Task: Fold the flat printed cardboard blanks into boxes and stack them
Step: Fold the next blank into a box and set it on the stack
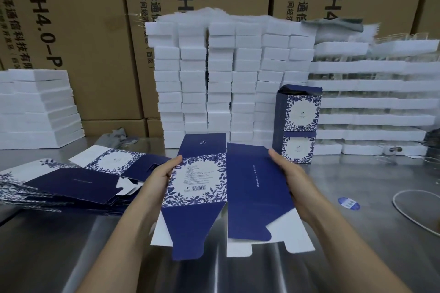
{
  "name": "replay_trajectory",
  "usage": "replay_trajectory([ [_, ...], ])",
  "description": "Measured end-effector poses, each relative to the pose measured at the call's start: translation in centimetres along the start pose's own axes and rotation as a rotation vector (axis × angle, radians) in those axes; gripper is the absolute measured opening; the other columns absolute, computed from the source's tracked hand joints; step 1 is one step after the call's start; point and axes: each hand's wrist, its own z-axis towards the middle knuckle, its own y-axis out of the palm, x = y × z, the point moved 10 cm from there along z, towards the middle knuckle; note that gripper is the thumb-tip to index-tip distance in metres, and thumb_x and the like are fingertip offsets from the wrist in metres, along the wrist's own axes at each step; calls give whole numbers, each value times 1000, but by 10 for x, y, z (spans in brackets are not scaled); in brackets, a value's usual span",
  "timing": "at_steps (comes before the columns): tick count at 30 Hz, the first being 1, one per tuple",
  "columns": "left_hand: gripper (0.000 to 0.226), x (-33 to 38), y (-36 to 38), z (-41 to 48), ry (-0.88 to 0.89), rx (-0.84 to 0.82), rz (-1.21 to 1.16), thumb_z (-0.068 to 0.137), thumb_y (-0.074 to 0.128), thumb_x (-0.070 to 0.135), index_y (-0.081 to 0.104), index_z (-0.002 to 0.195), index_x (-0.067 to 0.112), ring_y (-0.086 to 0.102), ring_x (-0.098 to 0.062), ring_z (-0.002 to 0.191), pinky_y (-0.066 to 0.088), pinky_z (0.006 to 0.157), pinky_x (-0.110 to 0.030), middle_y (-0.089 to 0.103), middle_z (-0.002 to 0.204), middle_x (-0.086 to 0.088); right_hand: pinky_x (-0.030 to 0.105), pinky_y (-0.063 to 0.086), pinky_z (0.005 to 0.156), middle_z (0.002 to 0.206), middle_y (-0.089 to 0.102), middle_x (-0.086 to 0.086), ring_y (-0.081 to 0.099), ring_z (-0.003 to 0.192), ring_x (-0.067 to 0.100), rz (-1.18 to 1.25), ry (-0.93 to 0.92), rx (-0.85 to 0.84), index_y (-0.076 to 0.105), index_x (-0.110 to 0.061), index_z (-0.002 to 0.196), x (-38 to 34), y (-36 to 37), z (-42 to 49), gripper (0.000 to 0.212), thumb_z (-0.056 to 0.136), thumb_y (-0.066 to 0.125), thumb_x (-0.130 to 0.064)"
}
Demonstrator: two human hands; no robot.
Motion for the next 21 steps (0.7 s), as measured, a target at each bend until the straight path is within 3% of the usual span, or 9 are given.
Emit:
replay_trajectory([
  [3, 30, 1, 2, 0, 34, -17, 0, 90, 66, 31, 87, 77, 14, 81, -26, 77, 61, 52, -30, 82, 91, -12, 48, 53, 97, 117, 78, 14, 74, 104, 36, 45, 22, 24, 85, -16, 106, 4, -2, 2, 40, 100, 64, -50],
  [6, 23, 8, 3, -4, 86, -32, -8, 77, 72, 33, 82, 75, 12, 80, -26, 74, 60, 53, -29, 80, 86, -10, 35, 43, 70, 99, 67, 11, 61, 82, 31, 24, 41, 48, 84, -15, 98, 5, -5, 2, 40, 96, 68, -51],
  [10, 26, 7, 2, -1, 91, -44, -8, 79, 73, 37, 86, 83, 15, 81, -26, 84, 62, 59, -29, 81, 92, -8, 41, 60, 86, 113, 79, 13, 78, 95, 33, 79, -9, 8, 85, -15, 102, 2, 0, 4, 36, 103, 62, -43],
  [13, 24, 6, -4, 6, 68, 19, 58, 90, 69, 37, 88, 93, 21, 79, -23, 99, 61, 82, -35, 81, 108, -6, 49, 59, 97, 114, 80, 14, 78, 103, 31, 93, -89, 84, 85, -13, 106, -6, -6, 6, 38, 107, 57, -40],
  [15, 27, 0, -6, 12, -5, 41, 110, 91, 68, 34, 83, 106, 17, 78, -24, 103, 55, 96, -41, 79, 115, -10, 51, 57, 102, 113, 80, 12, 78, 105, 32, 77, -136, 151, 82, -12, 111, -13, -13, 6, 38, 107, 58, -40],
  [17, 36, -5, -4, 15, -58, 30, 139, 85, 70, 36, 78, 110, 12, 79, -27, 98, 59, 91, -42, 80, 111, -12, 45, 58, 89, 107, 81, 10, 78, 97, 31, 50, -170, 185, 82, -12, 111, -18, -18, 3, 39, 103, 63, -45],
  [19, 36, -2, -5, 15, -18, 31, 139, 85, 72, 43, 83, 109, 19, 78, -27, 103, 63, 85, -38, 80, 114, -9, 36, 52, 71, 98, 81, 7, 76, 82, 25, 0, -156, 154, 82, -11, 109, -17, -15, 2, 43, 99, 67, -50],
  [21, 34, 0, -6, 8, 10, 17, 86, 86, 70, 48, 87, 101, 23, 79, -27, 99, 64, 71, -33, 81, 114, -9, 30, 50, 65, 99, 81, 9, 74, 77, 22, -77, -127, 88, 83, -12, 103, -14, -6, 1, 38, 101, 66, -46],
])
